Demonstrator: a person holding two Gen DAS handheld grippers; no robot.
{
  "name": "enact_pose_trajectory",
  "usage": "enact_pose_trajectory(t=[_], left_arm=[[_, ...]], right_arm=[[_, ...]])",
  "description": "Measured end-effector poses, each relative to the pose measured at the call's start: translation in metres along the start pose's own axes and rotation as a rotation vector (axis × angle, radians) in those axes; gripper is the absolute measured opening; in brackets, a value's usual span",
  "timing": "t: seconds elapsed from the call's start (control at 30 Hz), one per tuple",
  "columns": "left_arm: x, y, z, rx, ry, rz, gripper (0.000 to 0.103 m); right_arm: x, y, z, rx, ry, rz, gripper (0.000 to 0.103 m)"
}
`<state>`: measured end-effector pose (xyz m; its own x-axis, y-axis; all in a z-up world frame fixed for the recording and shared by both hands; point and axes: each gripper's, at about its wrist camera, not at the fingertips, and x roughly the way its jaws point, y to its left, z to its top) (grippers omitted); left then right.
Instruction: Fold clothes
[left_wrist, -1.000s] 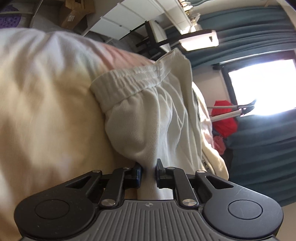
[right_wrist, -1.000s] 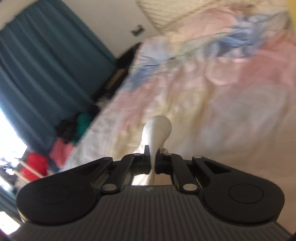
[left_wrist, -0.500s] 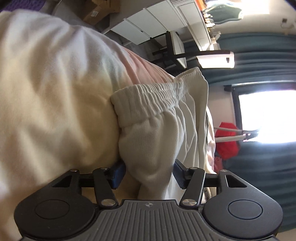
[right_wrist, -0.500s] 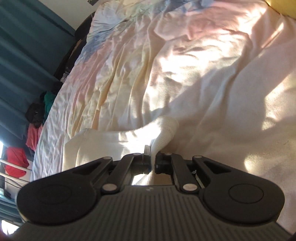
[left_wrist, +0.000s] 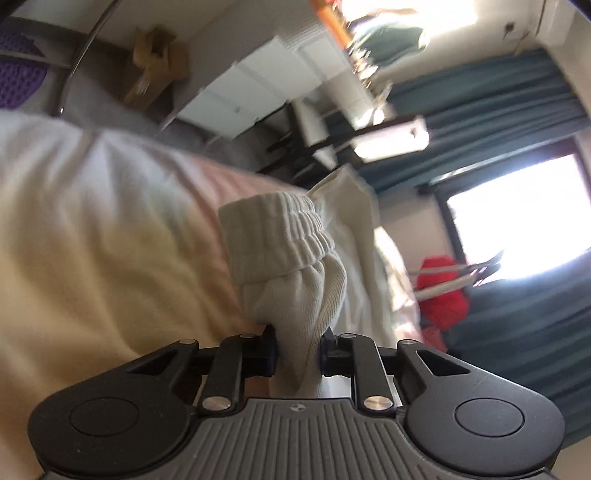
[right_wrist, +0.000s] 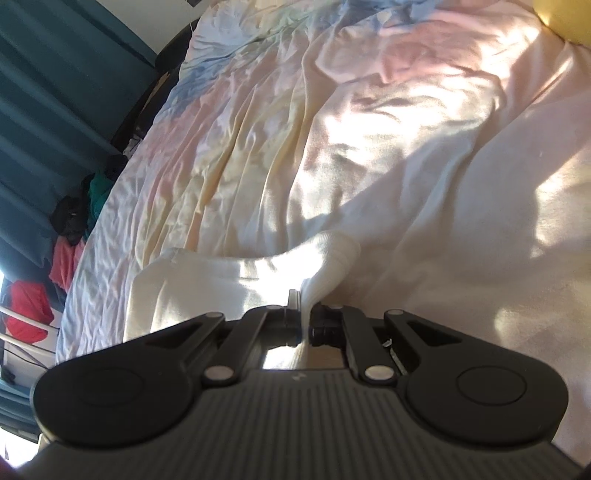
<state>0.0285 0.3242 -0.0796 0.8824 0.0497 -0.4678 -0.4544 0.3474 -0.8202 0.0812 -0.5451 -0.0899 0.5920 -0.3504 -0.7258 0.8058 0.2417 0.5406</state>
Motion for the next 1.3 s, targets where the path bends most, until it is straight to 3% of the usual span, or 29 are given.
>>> enact_pose_trajectory(t=[0.07,0.13,0.27,0.47,0.53,0.6,0.67,0.7,0.73,0.83,0.9,1.03,1.17,1.3], left_arm=[[-0.013,-0.007,-0.002,0.029,-0.038,0.015,0.021],[-0.015,-0.013,-0.004,0.082,-0.045,0.091,0.021],[-0.001,-0.013,-0.003,0.162,0.034,0.277,0.022],[-0.004,-0.032,-0.011,0.353,0.037,0.33,0.027],[-0.007,-0.039,-0.018,0.402,0.028,0.357,0.038],[-0.011,-0.047,-0.024,0.448,0.017,0.378,0.052],[-0.013,-0.06,-0.034,0.506,-0.018,0.393,0.068],[-0.017,-0.067,-0.041,0.545,-0.05,0.401,0.081],[-0.02,-0.074,-0.047,0.589,-0.088,0.402,0.089],[-0.024,-0.095,-0.068,0.719,-0.19,0.376,0.099],[-0.025,-0.106,-0.082,0.78,-0.229,0.35,0.1],[-0.02,-0.12,-0.105,0.844,-0.206,0.267,0.1],[-0.012,-0.129,-0.136,0.94,-0.171,0.204,0.1],[0.0,-0.13,-0.167,1.047,-0.128,0.153,0.1]], right_arm=[[-0.004,0.001,-0.001,-0.003,-0.015,-0.015,0.006],[-0.003,0.0,-0.001,-0.007,-0.013,-0.034,0.006],[0.002,-0.002,-0.003,-0.02,0.014,-0.077,0.006],[0.005,0.004,-0.005,-0.079,0.035,-0.11,0.01],[0.001,0.003,-0.003,-0.055,0.032,-0.087,0.013],[-0.008,0.006,-0.001,-0.044,0.004,-0.087,0.029],[-0.023,0.013,0.0,-0.073,-0.066,-0.077,0.066],[-0.03,0.017,0.0,-0.091,-0.102,-0.071,0.072],[-0.039,0.026,-0.003,-0.134,-0.138,-0.058,0.075],[-0.063,0.051,-0.012,-0.261,-0.247,-0.017,0.075],[-0.08,0.067,-0.018,-0.345,-0.315,0.013,0.075],[-0.105,0.1,-0.052,-0.484,-0.29,0.2,0.074],[-0.123,0.117,-0.094,-0.561,-0.205,0.379,0.074],[-0.128,0.125,-0.135,-0.666,-0.096,0.469,0.074]])
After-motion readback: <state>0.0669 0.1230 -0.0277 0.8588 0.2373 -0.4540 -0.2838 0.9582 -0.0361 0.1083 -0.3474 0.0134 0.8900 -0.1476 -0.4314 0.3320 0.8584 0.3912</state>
